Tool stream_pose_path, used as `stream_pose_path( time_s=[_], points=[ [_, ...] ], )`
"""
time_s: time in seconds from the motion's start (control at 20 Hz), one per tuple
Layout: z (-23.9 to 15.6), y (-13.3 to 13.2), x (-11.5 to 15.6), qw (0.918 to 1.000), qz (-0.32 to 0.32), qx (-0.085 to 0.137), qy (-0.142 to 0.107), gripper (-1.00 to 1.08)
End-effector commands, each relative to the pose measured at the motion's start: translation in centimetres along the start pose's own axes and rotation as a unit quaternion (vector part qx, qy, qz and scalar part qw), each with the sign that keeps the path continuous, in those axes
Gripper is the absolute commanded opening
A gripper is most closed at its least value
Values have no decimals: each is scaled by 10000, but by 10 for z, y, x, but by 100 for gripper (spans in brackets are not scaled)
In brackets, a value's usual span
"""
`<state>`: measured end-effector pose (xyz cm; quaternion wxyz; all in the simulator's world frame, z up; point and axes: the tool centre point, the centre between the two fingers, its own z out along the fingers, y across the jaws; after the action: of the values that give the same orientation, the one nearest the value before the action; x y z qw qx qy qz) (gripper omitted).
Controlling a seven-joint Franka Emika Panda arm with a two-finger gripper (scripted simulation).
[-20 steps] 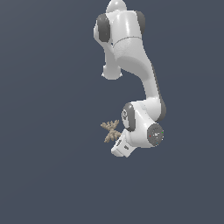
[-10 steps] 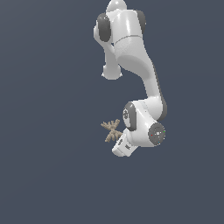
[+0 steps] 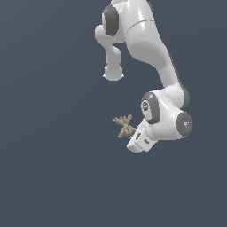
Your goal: Pick up the object and move it to a goal position.
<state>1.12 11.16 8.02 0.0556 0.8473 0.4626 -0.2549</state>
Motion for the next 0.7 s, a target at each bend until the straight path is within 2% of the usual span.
stream_pose_path(
  time_s=[0.0, 0.35, 0.65],
  points=[
    [-21, -18, 6, 10000, -5, -2, -2, -100],
    [-74, -63, 24, 10000, -5, 4, -4, -100],
    [-104, -86, 34, 10000, 1, 8, -4, -100]
  ],
)
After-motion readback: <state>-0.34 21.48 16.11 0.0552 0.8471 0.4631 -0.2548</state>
